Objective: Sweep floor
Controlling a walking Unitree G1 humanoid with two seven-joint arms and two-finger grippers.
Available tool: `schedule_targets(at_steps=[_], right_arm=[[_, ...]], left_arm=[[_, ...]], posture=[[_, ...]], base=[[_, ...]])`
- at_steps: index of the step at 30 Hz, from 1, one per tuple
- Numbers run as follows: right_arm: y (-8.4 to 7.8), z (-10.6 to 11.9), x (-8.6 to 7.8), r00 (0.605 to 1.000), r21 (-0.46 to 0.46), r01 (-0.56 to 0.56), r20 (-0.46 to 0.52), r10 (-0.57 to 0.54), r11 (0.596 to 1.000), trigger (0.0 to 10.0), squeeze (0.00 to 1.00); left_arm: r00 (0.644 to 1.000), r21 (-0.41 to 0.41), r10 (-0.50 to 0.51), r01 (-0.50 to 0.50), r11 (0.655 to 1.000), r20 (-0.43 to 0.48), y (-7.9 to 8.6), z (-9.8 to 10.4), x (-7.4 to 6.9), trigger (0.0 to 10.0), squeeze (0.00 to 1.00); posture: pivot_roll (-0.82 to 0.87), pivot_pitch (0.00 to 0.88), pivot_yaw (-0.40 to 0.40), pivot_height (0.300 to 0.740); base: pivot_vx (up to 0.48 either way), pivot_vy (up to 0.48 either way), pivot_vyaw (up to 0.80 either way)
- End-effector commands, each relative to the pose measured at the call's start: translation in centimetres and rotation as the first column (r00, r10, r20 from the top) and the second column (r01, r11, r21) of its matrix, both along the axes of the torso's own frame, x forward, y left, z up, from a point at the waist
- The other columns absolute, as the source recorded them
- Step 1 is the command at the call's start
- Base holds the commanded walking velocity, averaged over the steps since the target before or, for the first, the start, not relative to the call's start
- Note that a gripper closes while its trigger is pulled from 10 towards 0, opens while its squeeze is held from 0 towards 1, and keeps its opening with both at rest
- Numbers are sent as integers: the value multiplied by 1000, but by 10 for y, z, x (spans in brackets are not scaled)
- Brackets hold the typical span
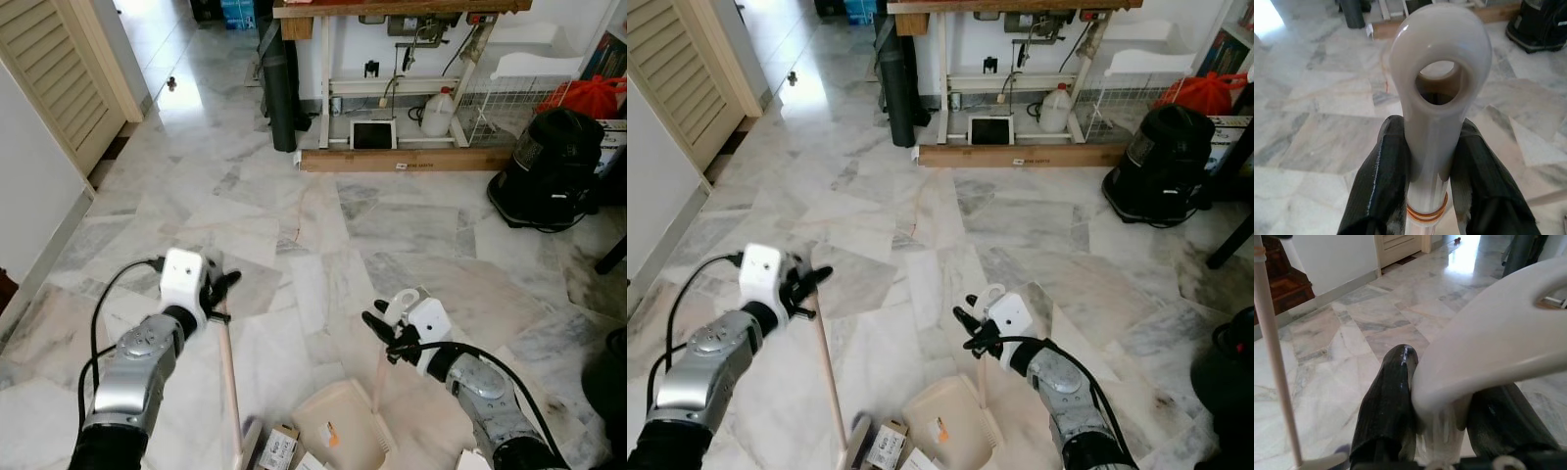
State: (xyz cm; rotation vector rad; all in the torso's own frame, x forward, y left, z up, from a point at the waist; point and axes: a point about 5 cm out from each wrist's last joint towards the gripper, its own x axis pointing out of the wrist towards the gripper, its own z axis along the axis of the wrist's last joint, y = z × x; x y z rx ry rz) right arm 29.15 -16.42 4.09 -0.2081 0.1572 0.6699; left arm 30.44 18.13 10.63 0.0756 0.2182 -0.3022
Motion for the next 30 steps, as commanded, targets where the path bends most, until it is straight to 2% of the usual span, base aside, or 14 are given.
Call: schedule_targets(at_steps=[1,5,7,16,19,30], right_arm=[[3,0,0,1000,12,-17,-11,17,1000,10000,0],[2,3,1,1000,25,-10,-4,10,1000,10000,0],[0,5,1,1000,44,0,1,0,999,10000,0],[-5,6,-3,1000,80,22,2,-23,997,10000,0],[-6,6,-3,999,85,32,1,-32,996,10000,0],[-6,9,0,998,106,61,9,-62,992,10000,0]], left_arm=[[1000,3,4,-4,1000,-11,1,1,0,10000,0],[1000,-12,-16,16,1000,-25,-4,0,1,10000,0],[1000,-68,-17,15,998,-24,-9,0,2,10000,0],[999,-194,1,10,981,55,-24,10,13,10000,0],[998,-203,-9,22,979,64,-28,13,15,10000,0],[982,-308,64,-6,951,179,-26,30,21,10000,0]], posture=[[-13,82,72,740],[-25,85,73,740],[-25,85,73,740],[-63,65,72,740],[-65,56,70,740],[-57,20,66,740]], base=[[0,0,0],[0,0,0],[0,0,0],[0,0,0],[0,0,0],[0,0,0]])
